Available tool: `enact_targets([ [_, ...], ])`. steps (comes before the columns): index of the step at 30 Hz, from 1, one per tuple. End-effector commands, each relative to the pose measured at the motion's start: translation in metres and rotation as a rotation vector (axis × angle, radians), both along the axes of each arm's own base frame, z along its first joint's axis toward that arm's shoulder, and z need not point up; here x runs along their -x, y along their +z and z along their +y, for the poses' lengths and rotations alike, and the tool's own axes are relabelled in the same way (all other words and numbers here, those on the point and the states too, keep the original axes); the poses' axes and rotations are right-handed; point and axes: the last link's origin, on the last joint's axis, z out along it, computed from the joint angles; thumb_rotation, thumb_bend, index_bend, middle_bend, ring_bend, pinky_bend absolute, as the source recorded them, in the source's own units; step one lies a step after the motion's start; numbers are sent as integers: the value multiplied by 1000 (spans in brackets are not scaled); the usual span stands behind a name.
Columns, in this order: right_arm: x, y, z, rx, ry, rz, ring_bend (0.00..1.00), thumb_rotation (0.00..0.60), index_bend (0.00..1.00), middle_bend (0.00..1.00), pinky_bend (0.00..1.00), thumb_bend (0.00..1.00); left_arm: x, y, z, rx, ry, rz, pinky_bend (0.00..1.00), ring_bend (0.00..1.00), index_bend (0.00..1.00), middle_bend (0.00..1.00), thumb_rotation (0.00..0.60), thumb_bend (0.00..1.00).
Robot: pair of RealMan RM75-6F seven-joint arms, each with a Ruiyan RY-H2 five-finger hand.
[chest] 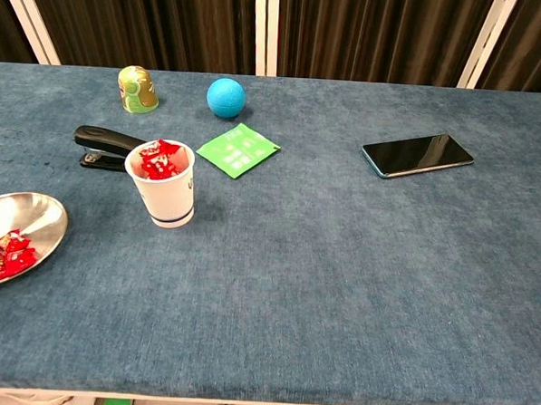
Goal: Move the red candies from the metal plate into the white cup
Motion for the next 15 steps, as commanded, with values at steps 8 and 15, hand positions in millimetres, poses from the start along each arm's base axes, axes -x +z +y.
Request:
enact_targets([
  [8,64,-6,46,-90,-297,184,0,600,0,0,0,292,87,20,-86,-93,368,312,155,0,87,13,50,20],
  [15,71,-7,49,-92,-325,186,0,600,0,0,0,290,90,17,-91,-127,319,276,137,0,77,2,1,21],
])
